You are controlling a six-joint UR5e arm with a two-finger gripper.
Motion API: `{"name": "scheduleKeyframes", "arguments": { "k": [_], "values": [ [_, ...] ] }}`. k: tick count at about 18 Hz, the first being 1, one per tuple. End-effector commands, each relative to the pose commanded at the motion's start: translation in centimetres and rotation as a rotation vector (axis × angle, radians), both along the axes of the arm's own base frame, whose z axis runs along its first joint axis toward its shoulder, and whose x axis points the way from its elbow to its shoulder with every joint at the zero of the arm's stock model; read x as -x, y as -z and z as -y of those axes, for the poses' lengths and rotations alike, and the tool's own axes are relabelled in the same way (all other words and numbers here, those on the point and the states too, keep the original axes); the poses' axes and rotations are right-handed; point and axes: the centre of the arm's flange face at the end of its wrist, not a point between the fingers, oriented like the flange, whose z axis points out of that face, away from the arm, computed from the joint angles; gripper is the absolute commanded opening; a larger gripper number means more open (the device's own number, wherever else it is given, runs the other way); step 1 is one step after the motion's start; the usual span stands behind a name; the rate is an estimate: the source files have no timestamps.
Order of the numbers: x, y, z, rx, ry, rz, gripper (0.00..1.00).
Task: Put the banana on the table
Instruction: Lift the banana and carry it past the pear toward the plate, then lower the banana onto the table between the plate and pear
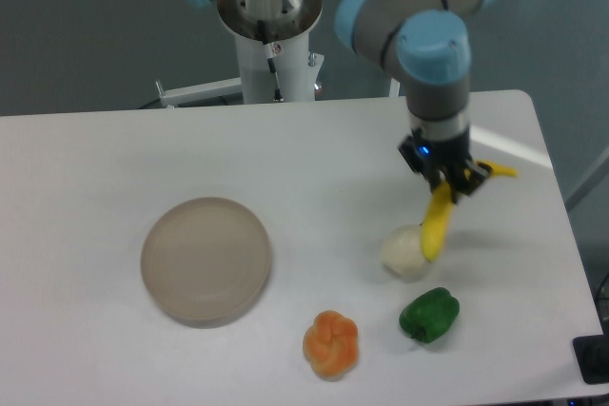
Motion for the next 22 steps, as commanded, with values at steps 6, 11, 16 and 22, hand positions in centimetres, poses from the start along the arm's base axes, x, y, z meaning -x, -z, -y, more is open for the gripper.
{"name": "scheduleKeyframes", "arguments": {
  "k": [6, 11, 16, 22],
  "values": [
    [-5.6, 2.7, 1.7, -0.115, -0.089, 0.177, 0.32],
    [-7.2, 4.7, 0.6, -0.145, -0.35, 0.259, 0.32],
    [-9.8, 7.2, -1.3, -0.104, -0.406, 0.29, 0.34],
    [-12.1, 11.1, -3.9, -0.043, -0.424, 0.325, 0.34]
  ]
}}
